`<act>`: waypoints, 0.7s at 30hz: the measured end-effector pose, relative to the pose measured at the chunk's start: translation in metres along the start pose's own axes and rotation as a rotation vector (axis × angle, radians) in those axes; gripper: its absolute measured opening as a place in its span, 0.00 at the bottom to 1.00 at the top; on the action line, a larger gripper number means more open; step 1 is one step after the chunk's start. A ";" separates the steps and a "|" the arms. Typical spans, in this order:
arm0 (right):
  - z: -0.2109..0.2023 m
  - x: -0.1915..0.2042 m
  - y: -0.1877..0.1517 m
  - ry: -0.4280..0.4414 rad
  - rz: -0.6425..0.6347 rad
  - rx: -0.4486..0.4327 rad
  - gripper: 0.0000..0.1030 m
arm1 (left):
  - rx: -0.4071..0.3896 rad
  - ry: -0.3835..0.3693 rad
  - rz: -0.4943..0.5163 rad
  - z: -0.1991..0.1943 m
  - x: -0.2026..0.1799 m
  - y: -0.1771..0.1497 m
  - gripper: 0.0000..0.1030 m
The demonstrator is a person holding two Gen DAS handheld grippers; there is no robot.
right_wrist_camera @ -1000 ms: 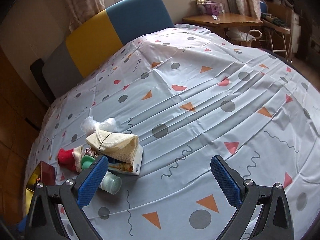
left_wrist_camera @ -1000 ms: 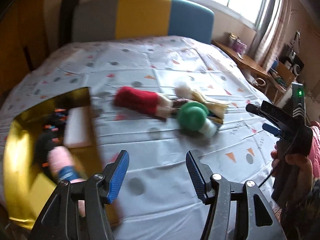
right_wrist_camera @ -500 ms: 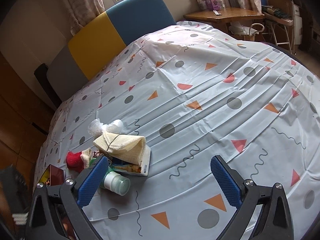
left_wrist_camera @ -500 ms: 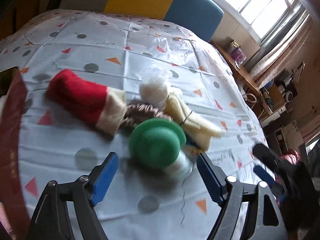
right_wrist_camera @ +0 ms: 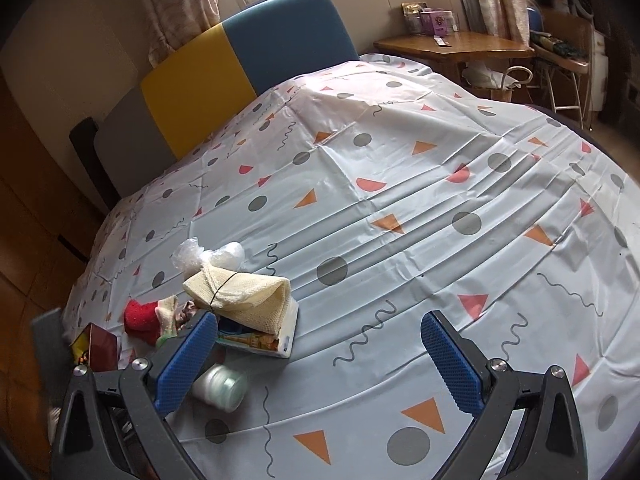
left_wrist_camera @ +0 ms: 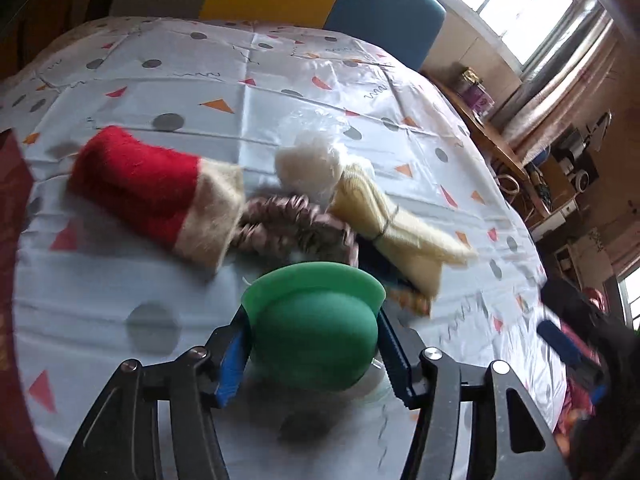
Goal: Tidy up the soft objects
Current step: 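Grasp the green-capped bottle with the left tool while the right tool grasps the cream mesh roll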
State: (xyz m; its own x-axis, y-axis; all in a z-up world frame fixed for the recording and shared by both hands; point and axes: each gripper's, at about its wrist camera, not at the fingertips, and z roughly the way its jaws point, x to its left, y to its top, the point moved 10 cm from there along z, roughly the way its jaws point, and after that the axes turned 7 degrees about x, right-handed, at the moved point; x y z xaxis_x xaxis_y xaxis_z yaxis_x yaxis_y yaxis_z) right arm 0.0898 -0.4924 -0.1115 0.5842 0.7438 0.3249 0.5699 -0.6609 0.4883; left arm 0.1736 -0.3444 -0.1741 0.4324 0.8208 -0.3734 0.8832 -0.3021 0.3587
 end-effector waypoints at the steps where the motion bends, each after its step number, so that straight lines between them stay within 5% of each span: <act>1: 0.000 0.000 0.000 0.001 -0.001 0.001 1.00 | 0.009 0.001 0.010 -0.006 0.001 -0.007 0.57; 7: 0.005 -0.004 -0.007 0.025 0.028 0.045 1.00 | 0.097 0.017 0.173 -0.044 -0.001 -0.069 0.57; 10: 0.008 -0.001 -0.011 0.025 0.012 0.059 1.00 | 0.108 0.088 0.226 -0.052 0.010 -0.092 0.57; 14: 0.011 0.016 -0.017 0.033 -0.066 0.075 0.99 | 0.100 0.104 0.228 -0.050 0.023 -0.100 0.59; 21: 0.009 0.062 -0.015 0.052 -0.264 0.093 0.74 | 0.091 0.062 0.201 -0.041 0.026 -0.099 0.59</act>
State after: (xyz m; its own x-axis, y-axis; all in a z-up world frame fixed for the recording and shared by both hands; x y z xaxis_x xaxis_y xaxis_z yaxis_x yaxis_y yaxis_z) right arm 0.1227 -0.4379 -0.1059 0.3795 0.8939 0.2386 0.7503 -0.4482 0.4860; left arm 0.0897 -0.2734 -0.1847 0.5915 0.7672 -0.2483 0.7947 -0.5024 0.3407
